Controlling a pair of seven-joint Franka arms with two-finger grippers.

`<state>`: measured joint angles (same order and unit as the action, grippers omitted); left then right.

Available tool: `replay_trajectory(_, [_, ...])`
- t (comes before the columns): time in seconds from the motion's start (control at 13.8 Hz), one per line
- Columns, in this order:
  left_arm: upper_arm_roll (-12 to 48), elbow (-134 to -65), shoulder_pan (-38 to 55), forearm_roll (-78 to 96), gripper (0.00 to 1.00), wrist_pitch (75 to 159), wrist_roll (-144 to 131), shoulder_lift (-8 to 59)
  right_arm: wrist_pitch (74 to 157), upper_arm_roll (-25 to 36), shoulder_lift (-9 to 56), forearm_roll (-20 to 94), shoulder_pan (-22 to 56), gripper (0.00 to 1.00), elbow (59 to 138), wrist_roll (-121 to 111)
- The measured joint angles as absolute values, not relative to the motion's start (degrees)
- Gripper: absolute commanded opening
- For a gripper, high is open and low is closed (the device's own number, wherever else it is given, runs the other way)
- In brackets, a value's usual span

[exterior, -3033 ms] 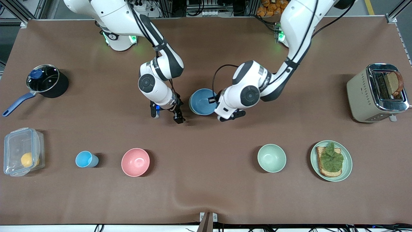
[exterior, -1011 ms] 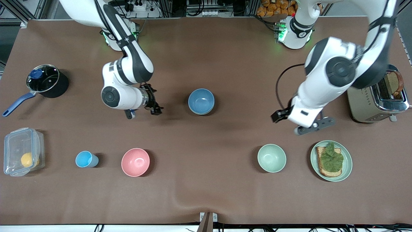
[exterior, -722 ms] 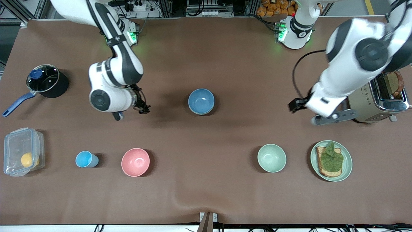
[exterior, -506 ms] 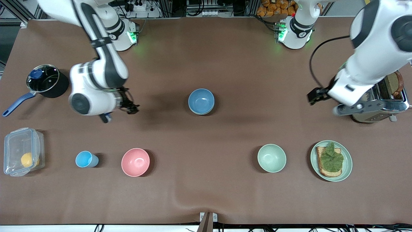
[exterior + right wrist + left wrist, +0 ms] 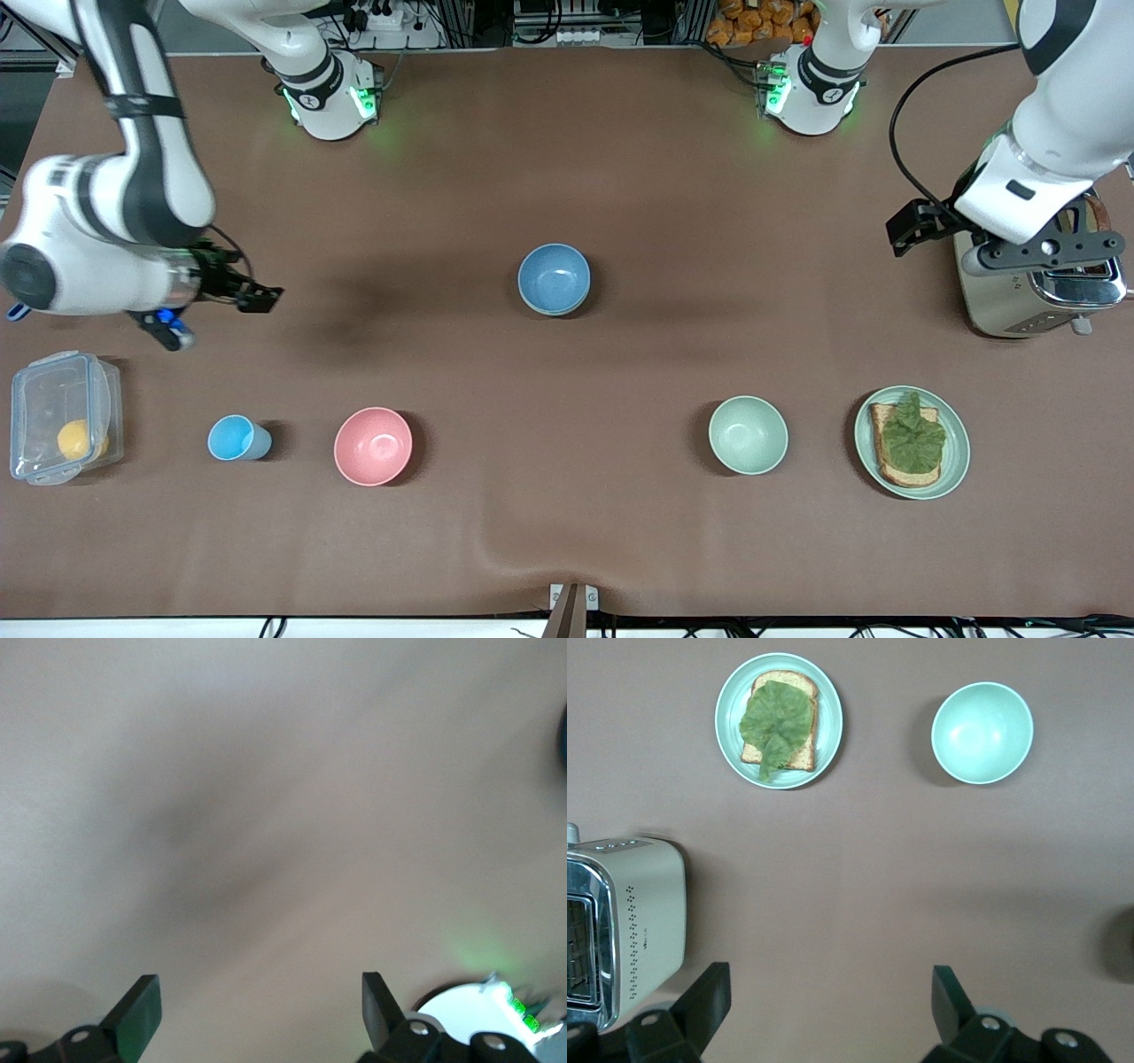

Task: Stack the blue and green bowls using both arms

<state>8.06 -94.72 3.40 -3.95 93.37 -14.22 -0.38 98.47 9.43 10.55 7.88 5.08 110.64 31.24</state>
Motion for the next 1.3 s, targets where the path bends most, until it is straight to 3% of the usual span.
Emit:
replay_trajectory(0.43, [6.99, -94.36, 1.45, -3.06, 1.0, 91.82, -4.84, -1.66, 98.05, 3.23, 3.81, 5.2, 0.34, 1.0, 106.49, 22.14])
replay_trajectory(0.79, [5.8, -90.59, -3.05, 0.85, 1.0, 88.89, -2.81, -2.68, 94.54, -0.08, -2.28, 4.28, 0.03, 1.0, 95.87, 21.94])
replay_trajectory(1.01, [5.58, -90.52, -3.54, 0.86, 1.0, 87.81, -0.89, -2.59, 92.42, -4.78, -3.95, 3.49, -2.92, 1.0, 92.83, 21.91])
replay_trajectory(1.3, [5.62, -90.61, -3.59, 0.86, 1.0, 87.63, -2.99, -2.12, 89.55, -4.74, -4.25, 3.08, -2.84, 1.0, 88.05, 21.1])
